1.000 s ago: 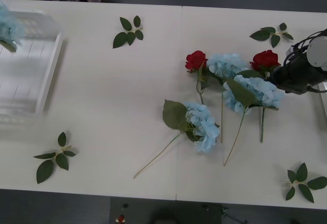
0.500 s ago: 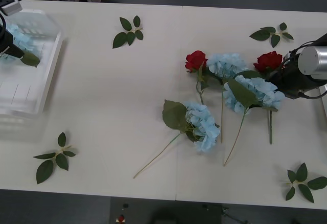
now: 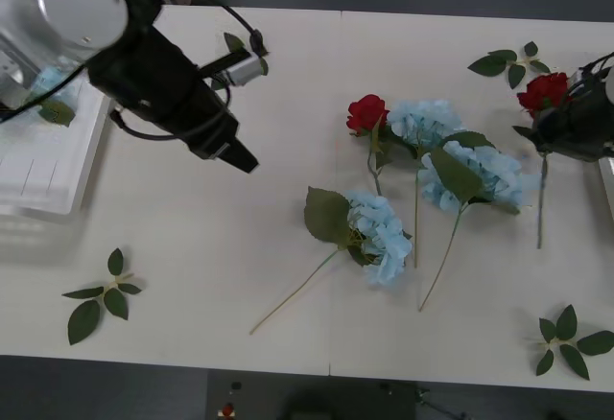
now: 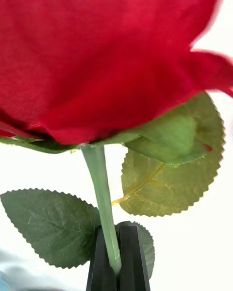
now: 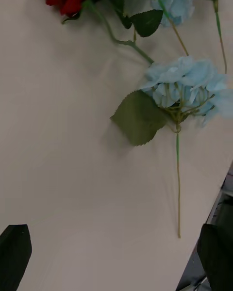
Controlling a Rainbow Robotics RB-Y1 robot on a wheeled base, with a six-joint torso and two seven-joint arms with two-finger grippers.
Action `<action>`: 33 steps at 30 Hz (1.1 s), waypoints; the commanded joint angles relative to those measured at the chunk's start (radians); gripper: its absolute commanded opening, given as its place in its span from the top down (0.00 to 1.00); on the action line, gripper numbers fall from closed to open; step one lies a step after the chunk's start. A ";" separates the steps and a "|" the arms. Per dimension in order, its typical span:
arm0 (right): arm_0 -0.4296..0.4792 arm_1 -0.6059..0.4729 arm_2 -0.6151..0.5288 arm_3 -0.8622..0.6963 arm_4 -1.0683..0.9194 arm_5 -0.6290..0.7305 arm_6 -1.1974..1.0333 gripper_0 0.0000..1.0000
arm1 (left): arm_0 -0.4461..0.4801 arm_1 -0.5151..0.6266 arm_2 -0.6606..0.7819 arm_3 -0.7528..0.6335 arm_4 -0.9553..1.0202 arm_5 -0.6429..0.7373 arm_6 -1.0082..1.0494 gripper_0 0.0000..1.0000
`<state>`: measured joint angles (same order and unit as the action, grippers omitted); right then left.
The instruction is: Put the red flowers into the right box and the blue flowers into the left box
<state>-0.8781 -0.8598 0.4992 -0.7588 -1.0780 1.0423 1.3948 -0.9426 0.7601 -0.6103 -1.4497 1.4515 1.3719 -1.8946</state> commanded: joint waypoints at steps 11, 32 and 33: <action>-0.137 -0.383 0.335 0.052 0.176 -0.200 0.322 1.00 | 0.010 -0.222 -0.319 -0.049 -0.335 -0.168 0.132 0.00; -0.004 -0.254 0.294 0.194 0.211 -0.416 0.142 0.36 | -0.019 -0.372 -0.533 0.083 -0.441 -0.292 0.135 1.00; 0.001 -0.254 0.285 0.187 0.193 -0.416 0.148 0.33 | -0.019 -0.374 -0.533 0.083 -0.444 -0.295 0.135 1.00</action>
<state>-0.8620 -1.0940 0.7920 -0.5709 -0.8554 0.6330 1.5349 -0.9201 0.3713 -1.1578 -1.3605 1.0144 1.0871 -1.7962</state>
